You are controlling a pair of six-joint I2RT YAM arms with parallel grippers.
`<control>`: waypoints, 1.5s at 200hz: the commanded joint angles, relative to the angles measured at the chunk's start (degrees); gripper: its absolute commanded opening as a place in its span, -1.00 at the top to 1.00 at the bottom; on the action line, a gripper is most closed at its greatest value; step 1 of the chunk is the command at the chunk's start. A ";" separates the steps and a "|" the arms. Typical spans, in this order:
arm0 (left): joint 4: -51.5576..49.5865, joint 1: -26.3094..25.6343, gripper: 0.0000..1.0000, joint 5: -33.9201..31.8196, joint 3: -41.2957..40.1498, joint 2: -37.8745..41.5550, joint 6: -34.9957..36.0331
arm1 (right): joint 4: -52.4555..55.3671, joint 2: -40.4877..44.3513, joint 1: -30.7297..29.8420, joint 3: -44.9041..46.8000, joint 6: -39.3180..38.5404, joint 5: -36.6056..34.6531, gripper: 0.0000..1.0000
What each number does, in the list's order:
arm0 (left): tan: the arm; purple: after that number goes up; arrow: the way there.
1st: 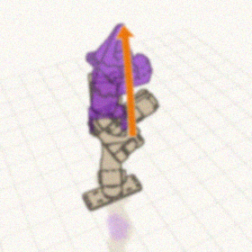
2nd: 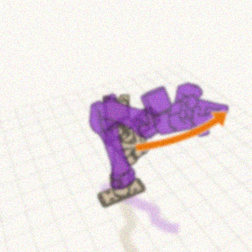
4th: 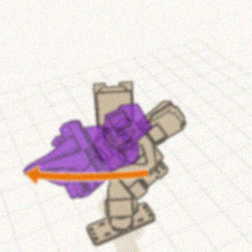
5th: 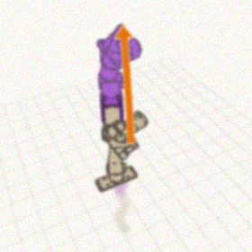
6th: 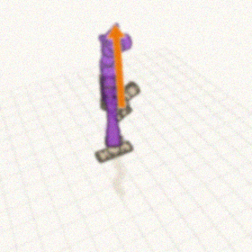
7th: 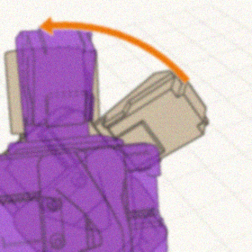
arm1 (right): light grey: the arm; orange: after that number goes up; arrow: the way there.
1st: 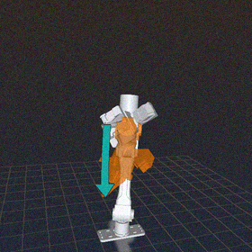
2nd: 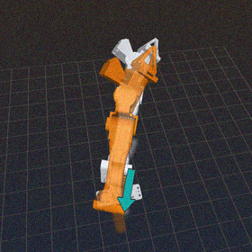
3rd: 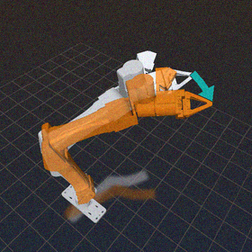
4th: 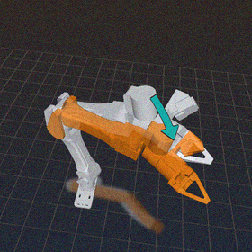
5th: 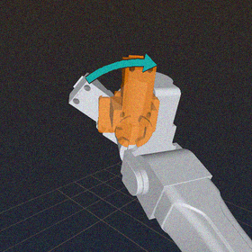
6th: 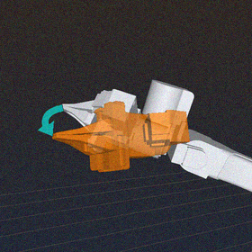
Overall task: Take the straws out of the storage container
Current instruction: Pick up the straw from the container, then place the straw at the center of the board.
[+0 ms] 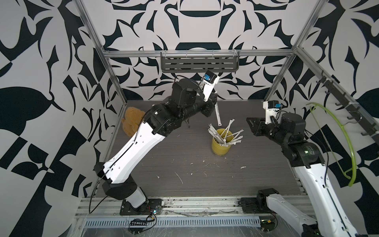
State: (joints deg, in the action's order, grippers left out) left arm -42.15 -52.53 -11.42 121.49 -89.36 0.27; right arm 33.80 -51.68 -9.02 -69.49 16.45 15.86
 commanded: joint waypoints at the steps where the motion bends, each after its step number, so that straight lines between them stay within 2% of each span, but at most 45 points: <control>1: -17.76 -0.05 1.00 -9.18 0.41 5.25 -2.64 | -0.46 -0.16 -1.32 -2.87 1.53 1.81 0.39; 19: -23.90 2.12 1.00 -9.18 -5.33 9.46 -6.32 | -1.41 -1.26 -3.06 -3.14 2.70 1.59 0.39; 41: -29.30 13.58 1.00 3.89 -13.80 11.60 -9.64 | -1.63 -3.94 -6.27 -4.39 3.39 1.23 0.41; 58: -31.05 22.65 1.00 13.28 -20.15 10.42 -9.31 | -1.45 -5.98 -9.60 -5.36 3.29 -0.13 0.41; 80: -31.96 28.17 1.00 18.85 -25.85 5.40 -7.11 | -1.13 -7.76 -12.86 -6.25 3.07 -1.17 0.41; 118: -31.98 31.20 1.00 24.68 -29.66 -7.86 -4.56 | -1.18 -8.67 -14.81 -6.52 3.14 -1.62 0.41; 148: -34.71 31.53 1.00 22.17 -27.01 -18.97 -2.94 | -1.28 -8.70 -15.15 -6.88 3.30 -1.09 0.41; 181: -35.49 32.60 1.00 19.56 -23.21 -26.54 -2.06 | -1.07 -8.45 -15.20 -6.66 3.09 -1.18 0.41; 237: -34.68 35.80 1.00 18.83 -19.75 -31.94 -1.38 | -0.14 -8.52 -15.29 -6.18 2.31 -1.96 0.41; 300: -35.54 36.08 1.00 17.49 -17.61 -36.57 0.25 | -0.58 -9.31 -15.33 -5.75 2.45 -2.19 0.41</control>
State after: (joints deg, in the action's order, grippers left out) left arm -75.75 -16.40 6.59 102.52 -123.35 -0.80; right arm 34.68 -60.95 -24.10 -74.15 19.14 14.26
